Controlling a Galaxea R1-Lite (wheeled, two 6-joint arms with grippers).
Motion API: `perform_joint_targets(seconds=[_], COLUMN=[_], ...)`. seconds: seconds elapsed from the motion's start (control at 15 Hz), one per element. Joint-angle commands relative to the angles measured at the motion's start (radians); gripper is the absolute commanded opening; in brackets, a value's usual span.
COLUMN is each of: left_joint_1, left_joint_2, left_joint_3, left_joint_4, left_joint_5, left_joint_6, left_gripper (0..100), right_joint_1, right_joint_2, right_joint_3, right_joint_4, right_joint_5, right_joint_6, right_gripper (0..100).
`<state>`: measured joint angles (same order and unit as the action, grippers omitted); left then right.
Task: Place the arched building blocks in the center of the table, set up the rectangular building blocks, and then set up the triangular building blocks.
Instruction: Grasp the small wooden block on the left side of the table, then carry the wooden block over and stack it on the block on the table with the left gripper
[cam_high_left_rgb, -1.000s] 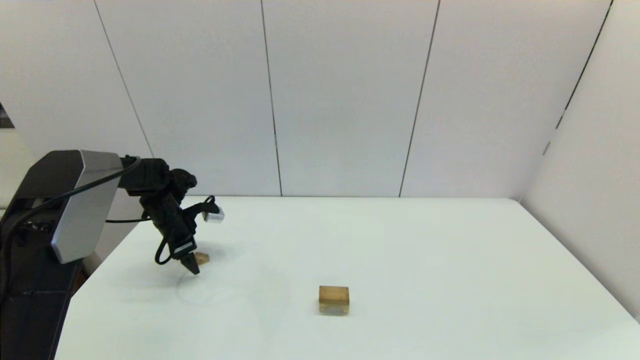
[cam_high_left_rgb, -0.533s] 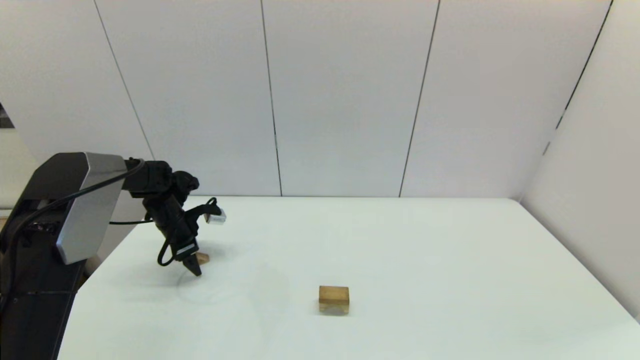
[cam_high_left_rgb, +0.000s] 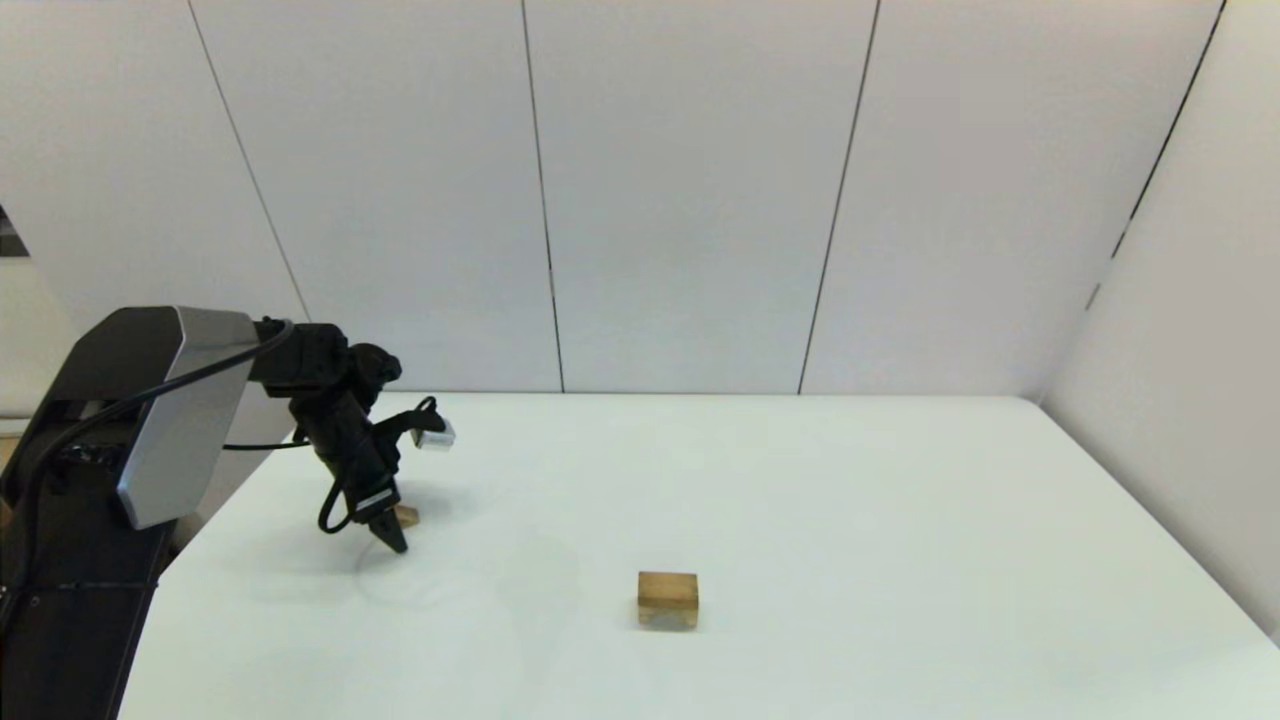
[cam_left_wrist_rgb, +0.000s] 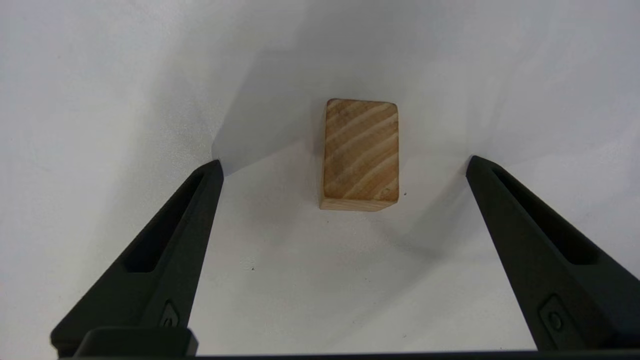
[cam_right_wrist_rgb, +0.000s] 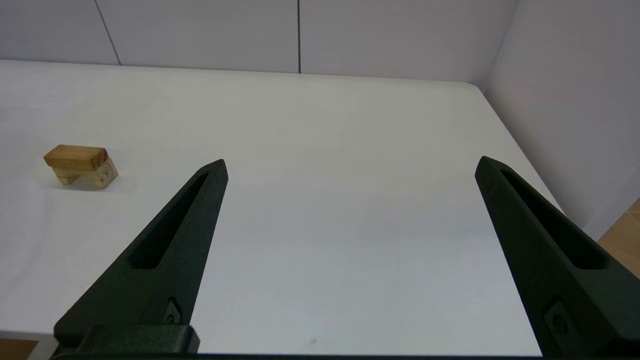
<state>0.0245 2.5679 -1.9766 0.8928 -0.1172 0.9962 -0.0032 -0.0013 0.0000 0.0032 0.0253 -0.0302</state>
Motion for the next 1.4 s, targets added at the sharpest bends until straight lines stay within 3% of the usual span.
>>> perform_joint_targets(seconds=[0.07, 1.07, 1.4], left_joint_1=[0.002, 0.002, -0.120], left_joint_2=[0.002, -0.114, -0.276], left_joint_3=[-0.001, 0.001, 0.001], left_joint_4=[0.005, 0.011, 0.034], left_joint_5=[-0.001, -0.009, -0.033], left_joint_6=[0.007, 0.004, 0.021], left_gripper=[0, 0, 0], right_joint_1=[0.000, 0.000, 0.000], right_joint_2=[0.000, 0.000, 0.000], right_joint_3=[0.002, 0.002, 0.002], right_joint_4=[0.000, 0.000, 0.000], right_joint_5=[0.001, 0.001, 0.001], right_joint_6=[0.000, 0.000, 0.000], right_gripper=[100, 100, 100])
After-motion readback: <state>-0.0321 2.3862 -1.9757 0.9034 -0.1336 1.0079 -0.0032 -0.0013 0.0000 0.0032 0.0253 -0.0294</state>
